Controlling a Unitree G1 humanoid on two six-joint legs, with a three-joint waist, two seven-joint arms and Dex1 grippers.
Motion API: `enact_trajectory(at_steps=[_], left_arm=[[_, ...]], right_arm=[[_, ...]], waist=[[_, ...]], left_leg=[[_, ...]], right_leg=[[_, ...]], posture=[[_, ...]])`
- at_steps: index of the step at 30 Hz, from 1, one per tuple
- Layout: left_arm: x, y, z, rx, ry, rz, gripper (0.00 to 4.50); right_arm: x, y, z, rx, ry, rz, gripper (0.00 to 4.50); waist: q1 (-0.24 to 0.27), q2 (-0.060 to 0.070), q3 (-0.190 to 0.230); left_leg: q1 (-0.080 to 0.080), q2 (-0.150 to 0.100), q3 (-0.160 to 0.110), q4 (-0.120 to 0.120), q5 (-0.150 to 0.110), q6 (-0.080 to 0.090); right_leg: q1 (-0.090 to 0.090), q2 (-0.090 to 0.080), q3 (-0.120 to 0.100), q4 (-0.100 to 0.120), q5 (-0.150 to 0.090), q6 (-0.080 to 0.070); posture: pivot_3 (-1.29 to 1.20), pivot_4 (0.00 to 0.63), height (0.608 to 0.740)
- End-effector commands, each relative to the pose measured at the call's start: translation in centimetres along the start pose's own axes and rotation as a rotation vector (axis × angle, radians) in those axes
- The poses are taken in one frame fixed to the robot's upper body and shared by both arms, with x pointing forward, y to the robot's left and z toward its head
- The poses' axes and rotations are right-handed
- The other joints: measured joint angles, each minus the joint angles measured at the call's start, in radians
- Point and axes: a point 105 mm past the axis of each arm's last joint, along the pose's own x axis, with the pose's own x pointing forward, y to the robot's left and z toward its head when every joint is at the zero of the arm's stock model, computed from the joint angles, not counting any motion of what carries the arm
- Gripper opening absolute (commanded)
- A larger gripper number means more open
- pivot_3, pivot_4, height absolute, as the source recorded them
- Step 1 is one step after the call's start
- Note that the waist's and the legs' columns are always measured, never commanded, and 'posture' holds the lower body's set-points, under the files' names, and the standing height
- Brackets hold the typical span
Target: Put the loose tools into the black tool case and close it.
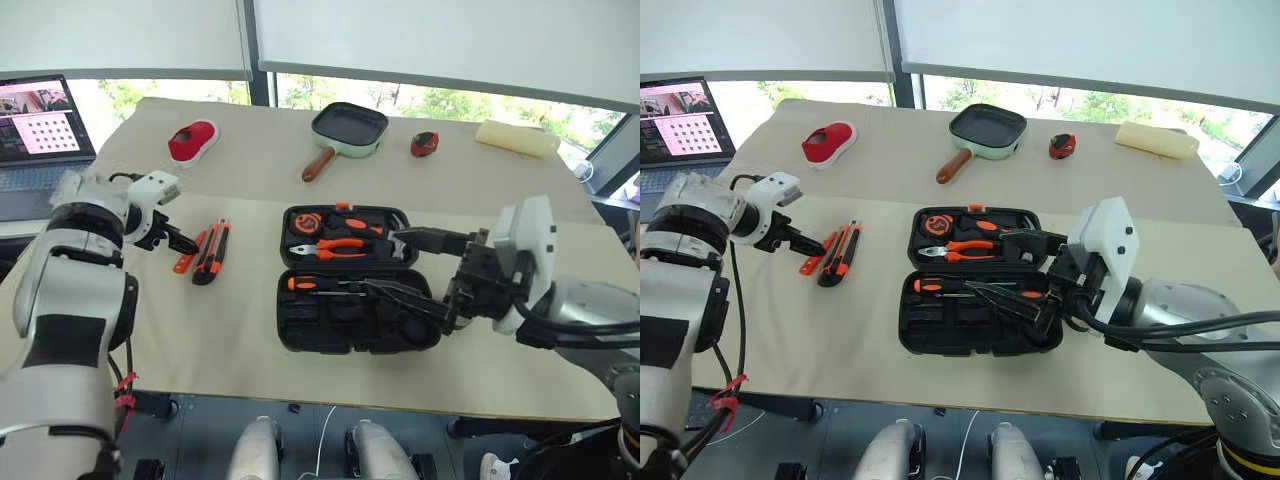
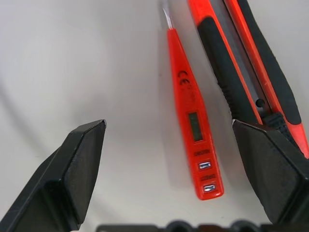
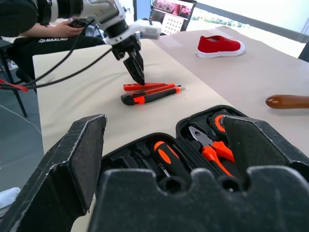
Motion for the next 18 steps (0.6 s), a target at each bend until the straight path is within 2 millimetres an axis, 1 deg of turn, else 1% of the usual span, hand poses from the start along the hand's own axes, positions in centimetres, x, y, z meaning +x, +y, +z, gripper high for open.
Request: enact_trajectory(at_steps=[1,4,7,9,10,11,12,14,16,17,18], left_arm=[[0.4,-0.1,0.0,0.009,0.007,0.018,4.5],[0.9,-0.1,-0.3,0.019,0.021,0.029,4.5],[1.6,-0.4,-0.7,0.049,0.049,0.031,3.75],[1.7,-0.6,-0.6,0.049,0.048,0.026,2.98],[1.7,-0.6,-0.6,0.049,0.046,0.024,2.66],[1.7,-0.6,-0.6,0.048,0.046,0.024,2.53],[1.7,-0.6,-0.6,0.05,0.046,0.025,1.95],[1.8,-0.5,-0.7,0.064,0.047,0.023,1.68],[1.7,-0.2,-1.1,0.083,0.055,0.03,0.78],[1.5,0.1,-1.1,0.076,0.046,0.034,0.49],[1.3,0.2,-1.1,0.069,0.039,0.037,0.43]], right_arm=[[-0.1,0.1,0.9,-0.038,-0.025,0.001,4.45],[-0.1,0.1,0.9,-0.038,-0.026,-0.003,4.45],[-0.1,0.3,0.8,-0.036,-0.027,-0.009,4.5],[-0.1,0.4,0.8,-0.036,-0.027,-0.014,4.5],[-0.1,0.4,0.8,-0.036,-0.027,-0.015,4.5],[-0.2,0.4,0.8,-0.036,-0.027,-0.016,4.5],[-0.2,0.4,0.8,-0.036,-0.027,-0.018,4.5],[-0.2,0.4,0.8,-0.035,-0.026,-0.021,4.5],[-0.3,0.3,0.6,-0.034,-0.016,-0.026,4.5],[-0.4,0.2,0.4,-0.031,-0.007,-0.028,4.5],[-0.5,0.2,0.2,-0.029,-0.001,-0.03,4.5]], waist=[[0.0,0.0,0.0],[-0.001,0.0,0.0],[-0.001,0.0,0.0],[0.0,0.0,0.0],[0.001,0.0,0.0],[0.001,0.0,0.0],[0.001,0.0,0.0],[0.001,0.0,0.0],[0.001,0.001,0.0],[0.001,0.001,-0.001],[0.001,0.001,-0.001]], left_leg=[[-0.001,0.0,0.0,0.001,0.0,0.0],[-0.001,0.0,0.0,0.001,0.0,0.0],[0.0,0.0,-0.001,0.001,0.0,0.0],[0.0,0.0,-0.001,0.002,0.0,0.0],[0.0,0.0,-0.001,0.002,0.0,0.0],[0.0,0.0,-0.001,0.002,0.0,0.0],[0.0,0.0,-0.001,0.002,0.0,0.0],[0.0,0.0,-0.001,0.002,0.0,0.0],[0.0,0.0,-0.001,0.002,0.0,0.0],[0.001,0.0,-0.001,0.002,0.0,0.0],[0.001,0.0,-0.001,0.002,0.0,0.0]], right_leg=[[0.0,0.0,0.0,0.0,0.0,0.0],[0.0,0.0,0.0,0.0,0.0,0.0],[0.0,0.0,0.0,0.001,0.0,0.0],[0.001,0.0,0.0,0.001,0.0,0.0],[0.001,0.0,0.0,0.001,0.0,0.0],[0.001,0.0,0.0,0.001,0.0,0.0],[0.001,0.0,0.0,0.001,0.0,0.0],[0.001,0.0,0.0,0.001,0.0,0.0],[0.001,0.0,0.0,0.001,0.0,0.0],[0.001,0.0,0.0,0.001,0.0,0.0],[0.001,0.0,0.0,0.001,0.0,0.0]], posture=[[0.0,0.15,0.74],[0.0,0.15,0.74],[0.0,0.15,0.74],[0.0,0.15,0.74],[0.0,0.15,0.74],[0.0,0.15,0.74],[0.0,0.15,0.74],[0.0,0.15,0.74],[0.0,0.15,0.74],[0.0,0.15,0.74],[0.0,0.15,0.74]])
